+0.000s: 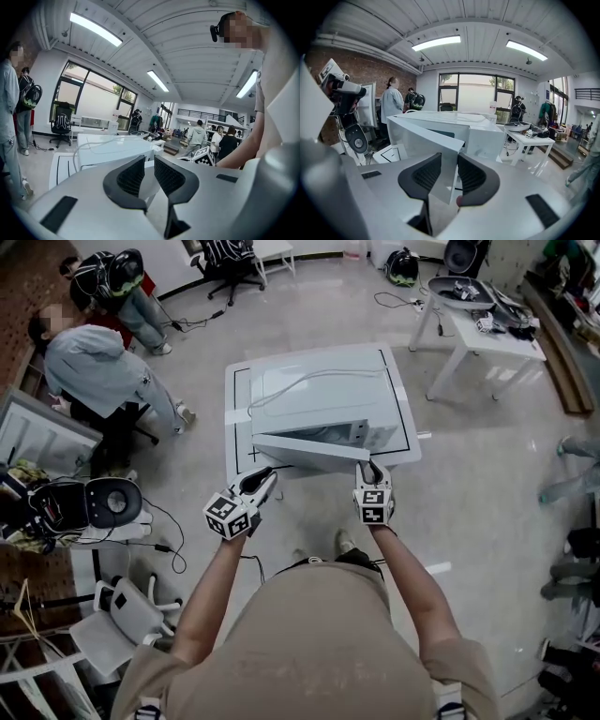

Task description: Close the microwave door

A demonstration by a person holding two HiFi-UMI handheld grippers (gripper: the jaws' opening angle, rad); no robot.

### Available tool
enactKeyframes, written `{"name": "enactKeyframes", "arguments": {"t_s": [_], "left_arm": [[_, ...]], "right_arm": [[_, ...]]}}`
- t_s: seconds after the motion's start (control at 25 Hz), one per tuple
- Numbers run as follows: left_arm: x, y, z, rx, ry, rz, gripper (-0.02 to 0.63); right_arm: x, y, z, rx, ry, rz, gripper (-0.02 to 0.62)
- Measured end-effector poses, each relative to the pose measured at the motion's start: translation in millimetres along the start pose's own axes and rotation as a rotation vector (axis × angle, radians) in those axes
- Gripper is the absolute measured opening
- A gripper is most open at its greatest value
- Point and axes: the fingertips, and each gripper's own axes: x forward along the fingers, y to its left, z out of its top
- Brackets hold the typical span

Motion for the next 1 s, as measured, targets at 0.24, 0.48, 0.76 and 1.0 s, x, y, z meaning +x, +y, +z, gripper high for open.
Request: {"name": "enactKeyframes", "arguments": {"t_s": [0.24, 0.48, 0.76, 1.0], "left_arm": [[0.9, 18.5, -1.1, -0.008, 0.014, 0.049, 0.054], [10.7, 25.5, 0.7, -0.018, 0.011, 0.073, 0.054], [21.6, 23.7, -8.5, -0.036, 0.018, 0.068, 0.054], [26.4, 23.9, -12.4, -0.042, 0.037, 0.064, 0.054]], "right_arm": [[24.7, -12.4, 8.8, 0.004, -0.006, 0.004, 0.100], [47.1, -25.1, 12.4, 0.011, -0.002, -0.004, 0.100], [67.9, -39.5, 18.7, 0.129, 0.015, -0.071, 0.098], [81.8, -46.2, 23.3, 0.223, 0.007, -0.141, 0.105]]}}
